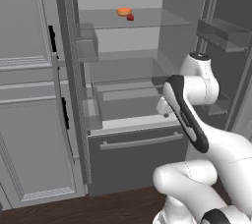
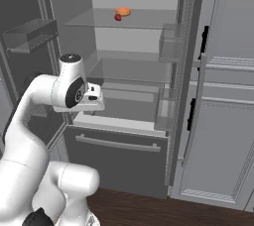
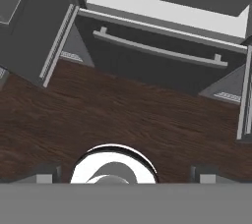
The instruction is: Take the strawberry from the fridge and place it on top of the pancake, located on the dining counter.
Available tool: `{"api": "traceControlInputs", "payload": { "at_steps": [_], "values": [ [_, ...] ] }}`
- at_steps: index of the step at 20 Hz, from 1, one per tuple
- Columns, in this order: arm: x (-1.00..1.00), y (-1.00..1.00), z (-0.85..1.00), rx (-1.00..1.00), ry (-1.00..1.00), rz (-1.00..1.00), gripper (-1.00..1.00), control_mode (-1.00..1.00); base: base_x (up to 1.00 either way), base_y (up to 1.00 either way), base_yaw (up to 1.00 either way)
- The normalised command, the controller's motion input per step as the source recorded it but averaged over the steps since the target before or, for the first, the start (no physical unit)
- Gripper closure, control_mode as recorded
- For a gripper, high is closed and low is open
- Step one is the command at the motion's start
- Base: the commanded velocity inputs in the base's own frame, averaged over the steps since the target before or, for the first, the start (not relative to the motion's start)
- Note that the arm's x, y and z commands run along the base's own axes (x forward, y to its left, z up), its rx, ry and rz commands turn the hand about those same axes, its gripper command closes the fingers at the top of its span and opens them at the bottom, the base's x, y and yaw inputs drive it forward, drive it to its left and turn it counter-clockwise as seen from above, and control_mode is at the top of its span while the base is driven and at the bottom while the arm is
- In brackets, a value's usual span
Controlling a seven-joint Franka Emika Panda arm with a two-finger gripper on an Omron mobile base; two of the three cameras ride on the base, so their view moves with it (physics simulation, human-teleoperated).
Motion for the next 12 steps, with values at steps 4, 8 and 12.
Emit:
{"api": "traceControlInputs", "payload": {
  "at_steps": [4,8,12],
  "values": [
    [-0.84,0.06,0.38,-0.03,-0.03,0.05,-1.0,-1.0,0.0,0.0,0.0],
    [-0.54,0.02,0.33,-0.03,0.01,-0.16,-1.0,-1.0,0.0,0.0,0.0],
    [-0.25,0.0,0.02,-0.05,0.1,-0.39,-1.0,-1.0,0.0,0.0,0.0]
  ]
}}
